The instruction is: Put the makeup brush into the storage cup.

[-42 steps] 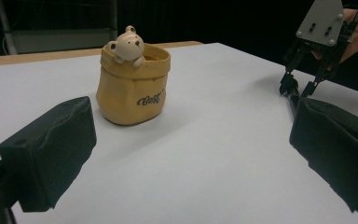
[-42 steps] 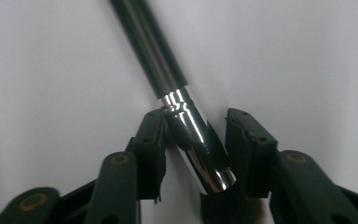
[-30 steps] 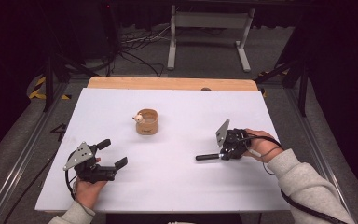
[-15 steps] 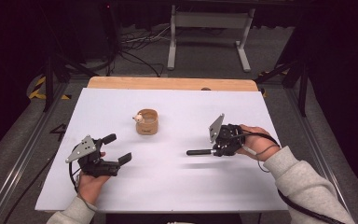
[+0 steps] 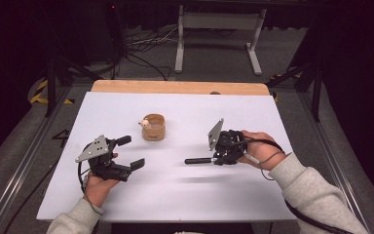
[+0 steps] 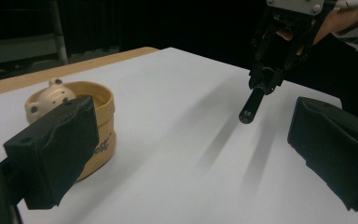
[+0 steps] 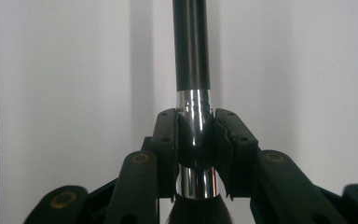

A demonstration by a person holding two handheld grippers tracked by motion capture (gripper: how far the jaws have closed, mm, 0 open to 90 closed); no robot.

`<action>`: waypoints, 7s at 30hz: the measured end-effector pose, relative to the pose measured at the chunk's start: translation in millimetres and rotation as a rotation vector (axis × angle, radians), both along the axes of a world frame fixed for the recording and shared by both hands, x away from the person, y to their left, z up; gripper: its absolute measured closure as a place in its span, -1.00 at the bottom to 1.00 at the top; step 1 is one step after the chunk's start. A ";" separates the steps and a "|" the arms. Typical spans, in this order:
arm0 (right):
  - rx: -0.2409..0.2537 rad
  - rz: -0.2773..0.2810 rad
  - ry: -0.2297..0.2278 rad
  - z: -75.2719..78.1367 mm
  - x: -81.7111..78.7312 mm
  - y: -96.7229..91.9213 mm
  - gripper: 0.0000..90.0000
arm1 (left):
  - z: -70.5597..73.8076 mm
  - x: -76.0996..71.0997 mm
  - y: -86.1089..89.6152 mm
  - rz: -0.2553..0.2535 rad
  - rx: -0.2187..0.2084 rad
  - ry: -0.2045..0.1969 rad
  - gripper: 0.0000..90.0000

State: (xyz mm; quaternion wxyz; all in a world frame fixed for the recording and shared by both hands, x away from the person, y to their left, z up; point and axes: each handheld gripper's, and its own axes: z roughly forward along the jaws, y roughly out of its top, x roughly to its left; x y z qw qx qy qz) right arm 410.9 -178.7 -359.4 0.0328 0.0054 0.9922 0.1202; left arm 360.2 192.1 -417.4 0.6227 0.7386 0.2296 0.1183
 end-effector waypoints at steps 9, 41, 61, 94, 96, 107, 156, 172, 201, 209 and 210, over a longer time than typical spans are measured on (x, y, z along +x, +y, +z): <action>0.001 -0.005 0.024 1.8 -10.2 13.0 0.57 | 3.5 1.6 -17.1 -0.099 0.014 -0.025 -0.92; -0.003 -0.004 0.059 1.5 -26.2 34.9 0.57 | 2.2 6.3 -70.9 -0.344 0.204 -0.016 -0.79; -0.018 0.003 0.071 3.6 -27.2 46.9 0.57 | -8.1 8.8 -81.1 -0.399 0.309 0.030 -0.36; -0.010 0.012 0.079 5.4 -23.6 55.1 0.57 | -15.1 8.9 -90.3 -0.437 0.404 0.049 0.45; -0.007 0.017 0.077 5.3 -23.3 55.3 0.57 | -15.3 8.7 -90.6 -0.439 0.407 0.049 0.47; -0.003 0.026 0.079 3.9 -23.7 56.1 0.57 | -15.8 7.6 -91.4 -0.441 0.427 0.049 0.61; 0.431 0.004 -0.018 26.5 -29.9 -3.1 -0.09 | -6.5 4.0 -81.3 -0.444 0.380 -0.009 0.65; 0.559 -0.032 0.012 7.9 -28.3 -24.9 -0.06 | -3.2 3.5 -76.6 -0.439 0.351 -0.023 0.65; 0.600 -0.004 0.042 -1.7 -26.8 -34.4 0.49 | -3.4 2.5 -75.8 -0.435 0.344 -0.042 0.65; 0.601 0.013 0.053 -1.1 -25.3 -35.8 0.55 | -4.2 3.0 -76.1 -0.439 0.346 -0.045 0.65; 0.601 0.015 0.057 -1.1 -25.1 -35.8 0.56 | -4.4 3.2 -76.2 -0.440 0.346 -0.046 0.65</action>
